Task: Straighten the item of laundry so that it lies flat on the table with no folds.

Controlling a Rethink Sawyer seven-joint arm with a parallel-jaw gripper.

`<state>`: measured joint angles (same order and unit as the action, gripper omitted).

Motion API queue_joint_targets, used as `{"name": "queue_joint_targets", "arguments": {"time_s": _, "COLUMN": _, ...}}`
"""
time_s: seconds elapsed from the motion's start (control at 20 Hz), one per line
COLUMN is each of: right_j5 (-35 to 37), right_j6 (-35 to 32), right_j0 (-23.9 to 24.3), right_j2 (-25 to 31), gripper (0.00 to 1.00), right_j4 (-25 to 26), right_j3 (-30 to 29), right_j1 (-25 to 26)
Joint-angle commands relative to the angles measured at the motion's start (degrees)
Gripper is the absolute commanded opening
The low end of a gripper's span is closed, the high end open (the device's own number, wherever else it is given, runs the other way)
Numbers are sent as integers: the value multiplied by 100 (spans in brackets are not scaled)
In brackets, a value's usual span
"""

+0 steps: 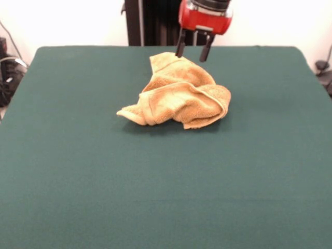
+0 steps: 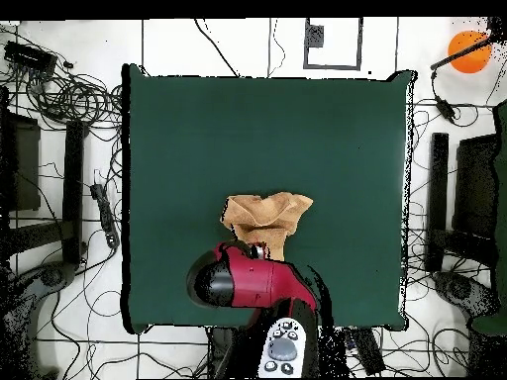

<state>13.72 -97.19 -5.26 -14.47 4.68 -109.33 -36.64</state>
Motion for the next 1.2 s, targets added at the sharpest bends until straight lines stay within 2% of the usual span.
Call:
{"name": "queue_joint_targets", "arguments": {"time_s": 0.05, "right_j5": -333, "right_j6": -1362, "right_j0": -151, "right_j2": 207, "gripper": 100, "right_j4": -329, "right_j3": 88, "right_j1": 482}}
{"name": "queue_joint_targets", "arguments": {"time_s": 1.2, "right_j5": -414, "right_j6": -1311, "right_j0": -116, "right_j2": 158, "gripper": 100, "right_j4": -323, "right_j3": 143, "right_j1": 579}}
